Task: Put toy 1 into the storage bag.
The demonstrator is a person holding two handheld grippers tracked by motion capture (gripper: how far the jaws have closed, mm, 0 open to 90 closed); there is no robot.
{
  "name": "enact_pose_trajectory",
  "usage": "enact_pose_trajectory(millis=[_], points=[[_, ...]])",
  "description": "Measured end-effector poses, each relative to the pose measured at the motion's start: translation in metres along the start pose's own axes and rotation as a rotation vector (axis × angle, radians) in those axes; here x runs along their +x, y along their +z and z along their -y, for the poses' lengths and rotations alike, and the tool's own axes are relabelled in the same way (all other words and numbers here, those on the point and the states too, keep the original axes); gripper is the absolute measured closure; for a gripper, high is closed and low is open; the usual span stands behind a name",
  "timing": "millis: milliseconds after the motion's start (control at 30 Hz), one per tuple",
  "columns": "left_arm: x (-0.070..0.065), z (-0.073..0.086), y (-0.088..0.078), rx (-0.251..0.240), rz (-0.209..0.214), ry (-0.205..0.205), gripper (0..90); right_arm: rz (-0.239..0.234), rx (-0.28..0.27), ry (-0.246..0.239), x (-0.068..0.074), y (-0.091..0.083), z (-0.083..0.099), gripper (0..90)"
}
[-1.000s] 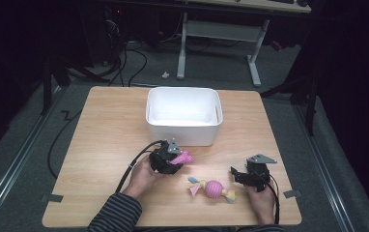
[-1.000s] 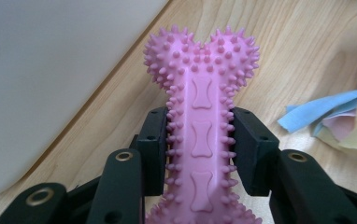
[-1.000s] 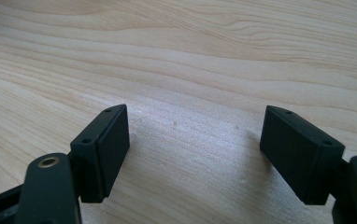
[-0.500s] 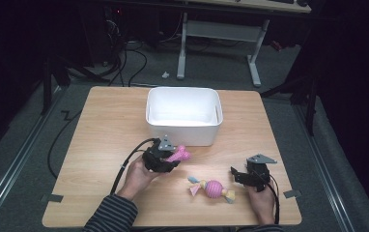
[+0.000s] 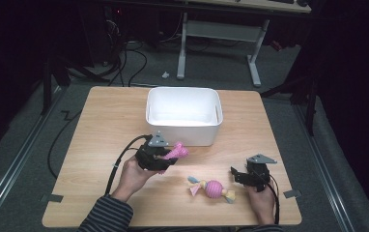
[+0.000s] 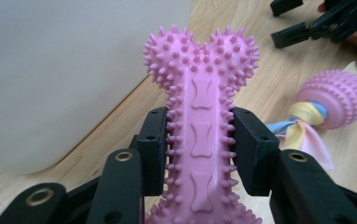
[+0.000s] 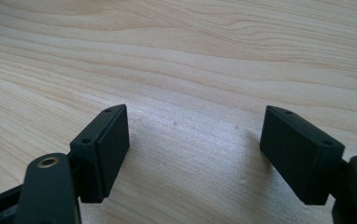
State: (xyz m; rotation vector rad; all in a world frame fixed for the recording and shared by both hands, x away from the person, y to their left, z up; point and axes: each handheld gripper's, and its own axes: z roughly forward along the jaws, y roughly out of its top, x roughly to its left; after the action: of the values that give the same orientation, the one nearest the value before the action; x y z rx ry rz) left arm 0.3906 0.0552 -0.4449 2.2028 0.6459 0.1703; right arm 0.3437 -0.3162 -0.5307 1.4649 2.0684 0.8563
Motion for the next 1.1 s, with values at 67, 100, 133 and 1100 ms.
enact_pose_trajectory(millis=[67, 100, 133, 1100], points=[[0.001, 0.0, -0.004, -0.012, 0.007, -0.018, 59.3, 0.0, -0.001, 0.0, 0.0, 0.0, 0.0, 24.1], [0.002, -0.001, -0.006, -0.015, 0.007, -0.023, 59.3, 0.0, -0.001, 0.0, 0.0, 0.0, 0.0, 24.1], [0.003, -0.001, -0.008, -0.017, 0.007, -0.026, 59.3, 0.0, 0.0, 0.0, 0.0, 0.0, 0.0, 24.1], [0.017, -0.009, -0.063, -0.122, -0.053, -0.093, 59.1, 0.0, 0.0, -0.002, 0.0, 0.0, 0.0, 24.0]])
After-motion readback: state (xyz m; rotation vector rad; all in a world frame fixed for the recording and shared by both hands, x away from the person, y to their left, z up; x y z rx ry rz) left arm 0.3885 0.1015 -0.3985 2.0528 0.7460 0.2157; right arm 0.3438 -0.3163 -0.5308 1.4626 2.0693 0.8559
